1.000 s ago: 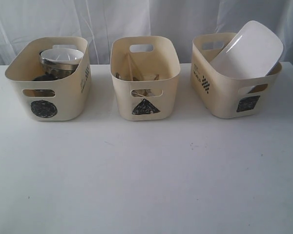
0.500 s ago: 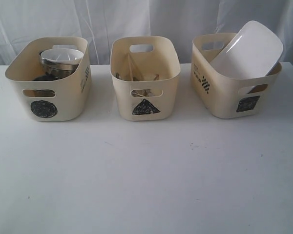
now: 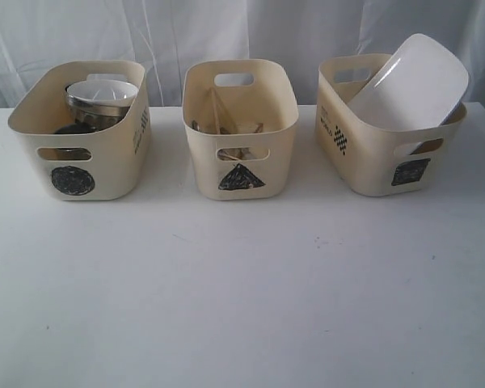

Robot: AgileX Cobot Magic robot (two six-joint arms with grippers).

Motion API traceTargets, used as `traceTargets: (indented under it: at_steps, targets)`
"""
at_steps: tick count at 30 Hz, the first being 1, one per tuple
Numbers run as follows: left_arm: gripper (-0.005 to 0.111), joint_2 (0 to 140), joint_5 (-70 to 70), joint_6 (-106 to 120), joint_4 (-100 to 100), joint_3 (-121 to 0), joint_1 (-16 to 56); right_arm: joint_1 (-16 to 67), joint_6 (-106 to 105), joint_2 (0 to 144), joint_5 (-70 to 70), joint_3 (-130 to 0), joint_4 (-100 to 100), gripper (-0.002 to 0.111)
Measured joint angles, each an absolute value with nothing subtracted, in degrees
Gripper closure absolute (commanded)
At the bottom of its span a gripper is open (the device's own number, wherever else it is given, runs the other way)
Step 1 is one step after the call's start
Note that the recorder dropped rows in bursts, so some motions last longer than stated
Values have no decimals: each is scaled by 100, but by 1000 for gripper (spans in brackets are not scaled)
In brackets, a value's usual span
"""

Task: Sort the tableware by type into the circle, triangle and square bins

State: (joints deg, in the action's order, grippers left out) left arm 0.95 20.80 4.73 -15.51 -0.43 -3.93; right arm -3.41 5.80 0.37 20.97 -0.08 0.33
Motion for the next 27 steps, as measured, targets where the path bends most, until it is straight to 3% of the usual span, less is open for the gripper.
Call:
traceTargets:
  at_steps: [27]
  targets:
    - [107, 24, 2080, 473, -1551, -43, -393, -341, 580, 37, 2097, -8, 0, 108]
